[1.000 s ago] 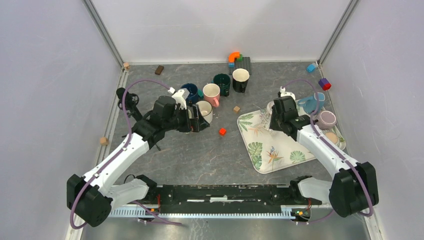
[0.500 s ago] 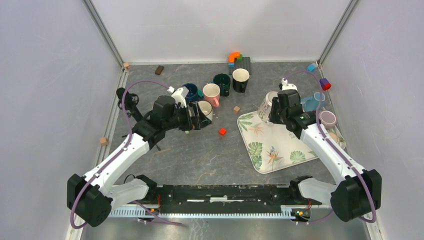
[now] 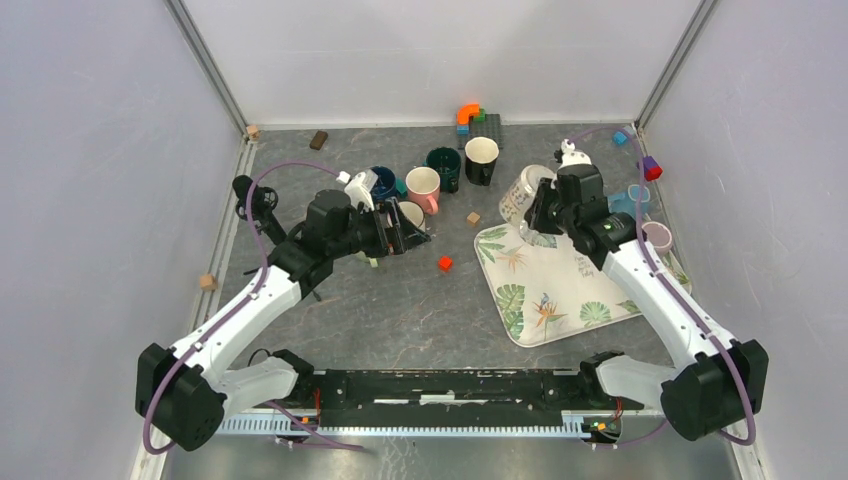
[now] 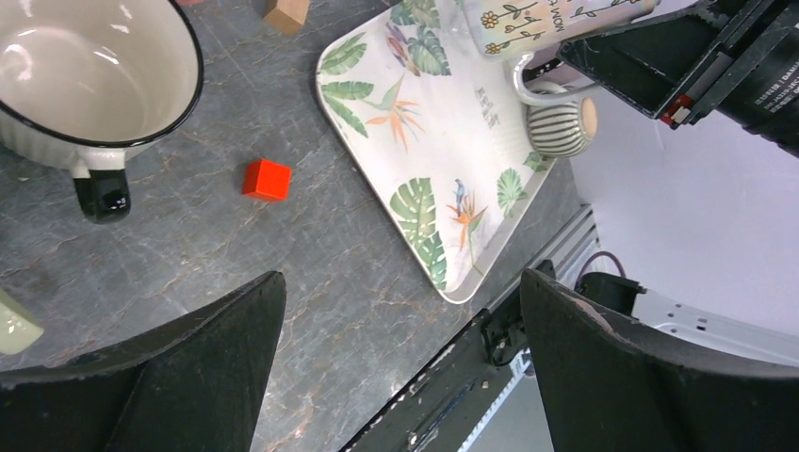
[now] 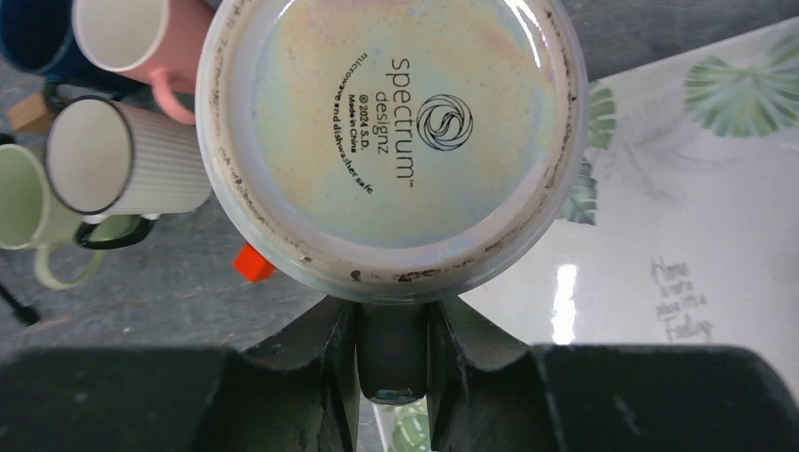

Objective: Turn the mug right side up
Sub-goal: Turn over the cup on the tray.

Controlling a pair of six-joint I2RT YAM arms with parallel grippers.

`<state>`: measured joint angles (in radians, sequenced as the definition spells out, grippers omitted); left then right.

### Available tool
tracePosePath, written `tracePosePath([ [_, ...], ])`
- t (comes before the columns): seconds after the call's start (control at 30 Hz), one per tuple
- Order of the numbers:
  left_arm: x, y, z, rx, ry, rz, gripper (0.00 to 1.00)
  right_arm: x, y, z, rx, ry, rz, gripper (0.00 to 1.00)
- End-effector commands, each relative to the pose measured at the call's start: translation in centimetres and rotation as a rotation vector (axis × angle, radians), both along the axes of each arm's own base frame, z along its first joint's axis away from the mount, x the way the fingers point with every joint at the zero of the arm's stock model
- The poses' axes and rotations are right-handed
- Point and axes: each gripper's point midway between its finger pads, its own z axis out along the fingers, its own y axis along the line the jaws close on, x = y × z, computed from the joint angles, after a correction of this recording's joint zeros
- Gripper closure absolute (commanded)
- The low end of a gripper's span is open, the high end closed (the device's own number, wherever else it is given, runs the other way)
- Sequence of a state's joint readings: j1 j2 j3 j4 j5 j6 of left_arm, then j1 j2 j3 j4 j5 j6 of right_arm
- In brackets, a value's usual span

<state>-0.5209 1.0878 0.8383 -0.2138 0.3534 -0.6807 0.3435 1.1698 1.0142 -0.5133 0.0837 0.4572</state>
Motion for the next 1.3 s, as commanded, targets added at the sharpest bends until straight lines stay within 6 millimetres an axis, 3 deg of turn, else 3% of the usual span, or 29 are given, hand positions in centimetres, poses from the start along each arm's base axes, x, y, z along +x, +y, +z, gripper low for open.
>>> tracePosePath([
  [0.0,0.5,-1.4,2.2,-0.127,-0.006,-0.008,0.0,3.0,3.8,8.5,0.186,-0.245,0.067,1.0],
  [0.23,0.6,-2.5,3.6,-0.249,0.018,-0.013,0.0,2.8,8.5,10.8,0.367,-0.287,0.182,1.0],
  [0.47,1.2,-3.3,4.9,-0.377,0.026,-0.004,0.0,2.2,12.8,14.9,0.622,-0.349,0.287,1.0],
  [0.6,1.8,-3.6,5.9,-0.465,0.029,0.002,0.0,1.4,14.7,16.3,0.761,-0.351,0.33,1.0],
  [1.0,3.2,-3.7,9.5,-0.657,0.033,0.007,0.04,-0.1,17.8,18.2,1.015,-0.328,0.422,1.0],
  [1.27,3.3,-3.7,10.1,-0.704,0.042,0.0,0.22,-1.0,19.2,18.7,1.113,-0.294,0.476,1.0],
])
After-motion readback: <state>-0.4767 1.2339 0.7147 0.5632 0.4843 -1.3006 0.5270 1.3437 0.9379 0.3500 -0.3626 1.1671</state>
